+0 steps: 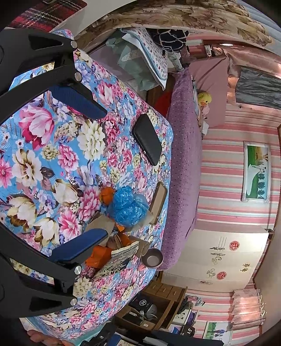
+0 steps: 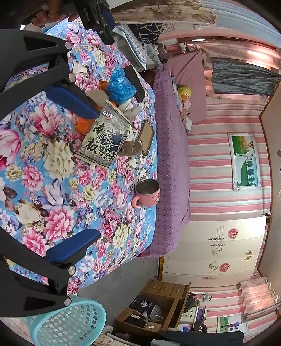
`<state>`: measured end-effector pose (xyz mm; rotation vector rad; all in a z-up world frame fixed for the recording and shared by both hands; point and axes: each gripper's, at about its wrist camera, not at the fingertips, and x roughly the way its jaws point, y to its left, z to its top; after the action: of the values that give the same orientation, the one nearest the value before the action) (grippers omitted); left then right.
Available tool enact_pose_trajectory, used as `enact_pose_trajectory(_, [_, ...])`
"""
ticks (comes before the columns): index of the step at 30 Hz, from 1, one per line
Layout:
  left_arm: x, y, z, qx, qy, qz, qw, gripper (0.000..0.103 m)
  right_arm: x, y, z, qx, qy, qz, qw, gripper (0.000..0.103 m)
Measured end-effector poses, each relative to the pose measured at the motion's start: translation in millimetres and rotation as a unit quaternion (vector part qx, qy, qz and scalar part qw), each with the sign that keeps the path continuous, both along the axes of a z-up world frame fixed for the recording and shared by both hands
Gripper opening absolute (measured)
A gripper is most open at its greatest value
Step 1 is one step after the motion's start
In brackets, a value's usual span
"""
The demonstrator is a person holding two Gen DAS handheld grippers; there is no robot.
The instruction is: Collect trash
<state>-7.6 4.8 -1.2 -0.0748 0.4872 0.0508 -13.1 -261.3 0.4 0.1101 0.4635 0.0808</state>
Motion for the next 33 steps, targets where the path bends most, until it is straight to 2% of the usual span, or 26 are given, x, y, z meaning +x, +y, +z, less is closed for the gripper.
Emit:
enact_pose_trajectory(4, [0.3, -3.9, 0.8, 0.008, -0.001, -0.002, 1.0, 0.098, 0.9, 0.5, -0.4, -0.003, 0.002, -0.002, 1.0, 0.099])
enact_pose_trajectory(12, [-1.3, -5.9, 4.9, -0.01, -0.012, -0.006, 0.9999, 0.098, 0.7, 1.0, -0.2, -0.006, 0.0, -0.002, 1.0, 0.099])
enact_pose_trajectory(25, [-2.2, -12.9, 4.2, 0.021, -0.009, -0.009, 0.9997, 0.098, 0.3, 2.5, -0.3, -0.008, 0.001, -0.001, 1.0, 0.099])
enact_pose_trajectory(33, [-3.0, -11.9, 4.0, 0.018, -0.009, -0.014, 0.9997, 0.098, 2.7, 2.8, 0.1, -0.014, 0.001, -0.005, 1.0, 0.099])
